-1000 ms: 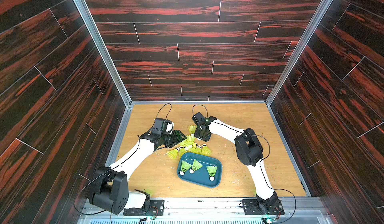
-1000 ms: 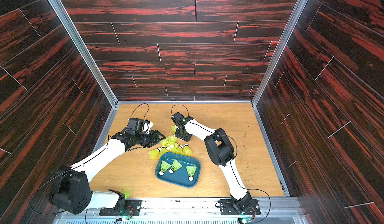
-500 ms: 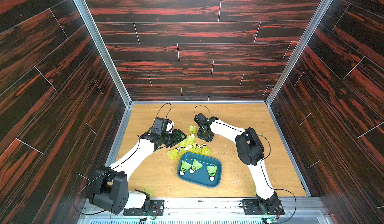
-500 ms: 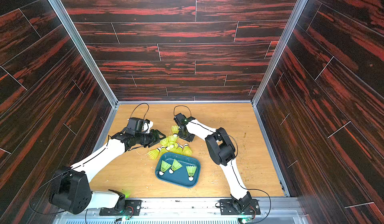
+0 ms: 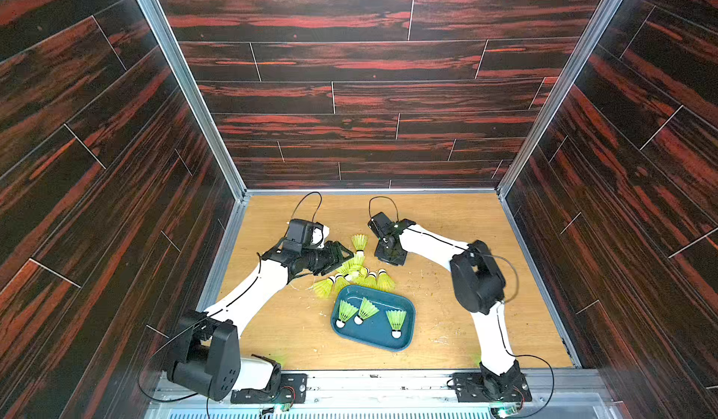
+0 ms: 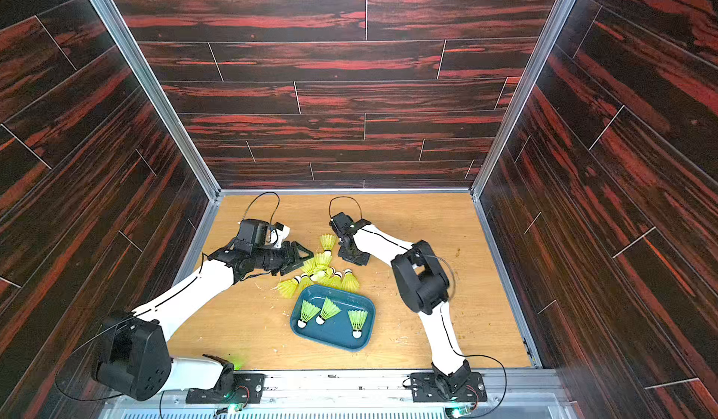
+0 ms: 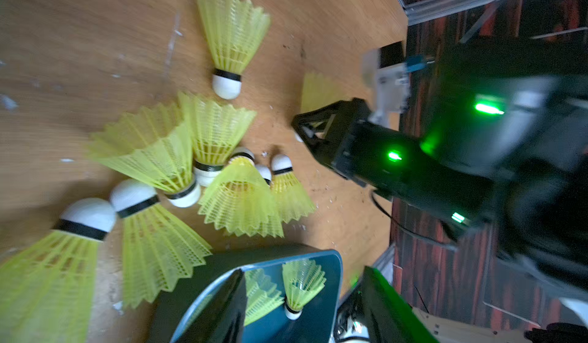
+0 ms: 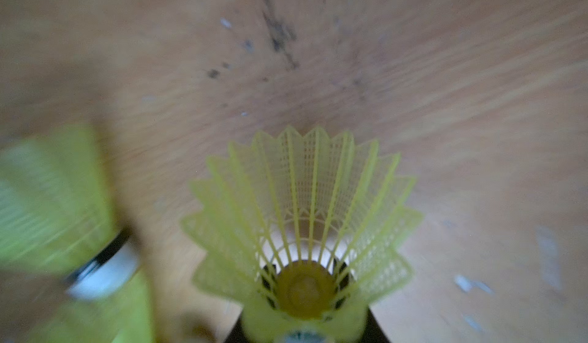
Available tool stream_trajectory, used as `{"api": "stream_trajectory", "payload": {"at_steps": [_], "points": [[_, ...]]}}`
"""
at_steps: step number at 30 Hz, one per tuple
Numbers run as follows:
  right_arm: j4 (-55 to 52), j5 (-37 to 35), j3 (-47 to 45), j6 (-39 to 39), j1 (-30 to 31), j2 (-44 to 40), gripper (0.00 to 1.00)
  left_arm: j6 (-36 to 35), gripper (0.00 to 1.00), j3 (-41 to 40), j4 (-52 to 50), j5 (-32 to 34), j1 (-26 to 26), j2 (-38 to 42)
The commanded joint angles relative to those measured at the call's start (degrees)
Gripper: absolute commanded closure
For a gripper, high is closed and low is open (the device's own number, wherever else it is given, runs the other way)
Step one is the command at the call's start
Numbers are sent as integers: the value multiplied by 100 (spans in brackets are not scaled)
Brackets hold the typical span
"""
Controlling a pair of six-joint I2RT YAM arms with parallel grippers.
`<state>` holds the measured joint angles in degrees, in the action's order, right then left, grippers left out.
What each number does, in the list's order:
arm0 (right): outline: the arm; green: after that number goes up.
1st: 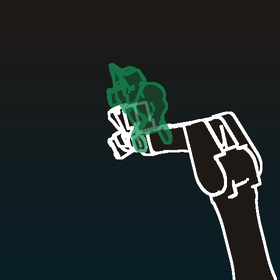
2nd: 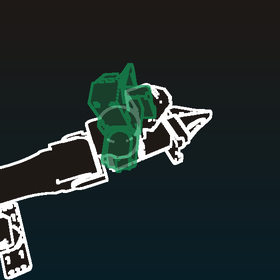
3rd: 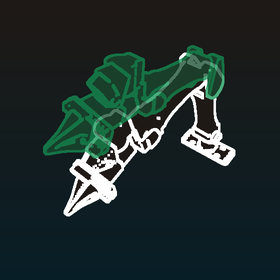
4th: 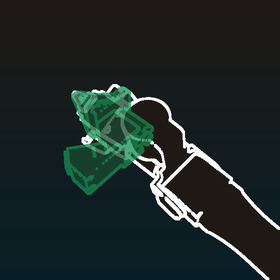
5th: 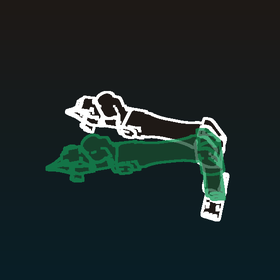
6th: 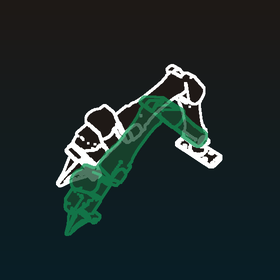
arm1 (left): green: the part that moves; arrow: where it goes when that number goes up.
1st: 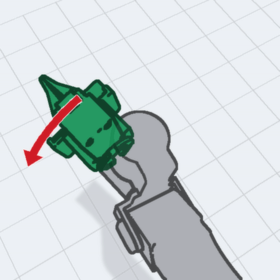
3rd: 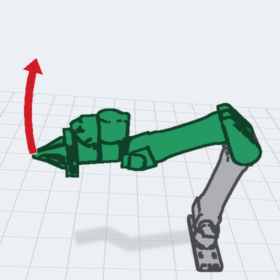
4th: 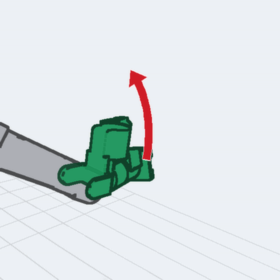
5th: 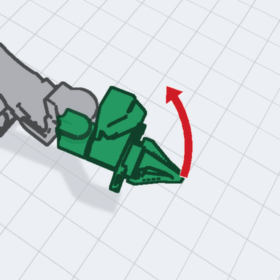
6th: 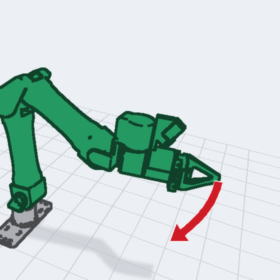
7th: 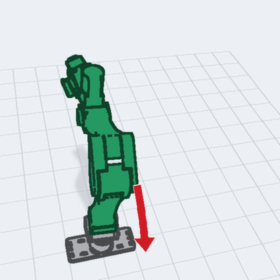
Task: Put the shuttlecocks into the storage box
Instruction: Pick up the shuttlecock at the center of the board, then place the shuttlecock in the storage box.
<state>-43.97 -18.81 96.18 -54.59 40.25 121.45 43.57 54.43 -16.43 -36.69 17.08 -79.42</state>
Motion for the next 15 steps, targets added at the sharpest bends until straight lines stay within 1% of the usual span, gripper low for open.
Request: {"api": "stream_trajectory", "payload": {"at_steps": [1, 7, 13, 15], "points": [[-299, -298, -154, 185, 302, -763, 87, -103, 38, -29, -119, -212, 65, 240], [-642, -227, -807, -71, 982, -1835, 87, -531, 39, -63, -876, 64, 331, 632], [-1150, -53, -1438, -831, 1992, -2723, 87, -730, 39, -275, -1319, 524, 749, 1121], [-1249, 69, -1642, -1084, 2267, -2938, 87, -787, 39, -338, -1536, 571, 843, 1274]]}}
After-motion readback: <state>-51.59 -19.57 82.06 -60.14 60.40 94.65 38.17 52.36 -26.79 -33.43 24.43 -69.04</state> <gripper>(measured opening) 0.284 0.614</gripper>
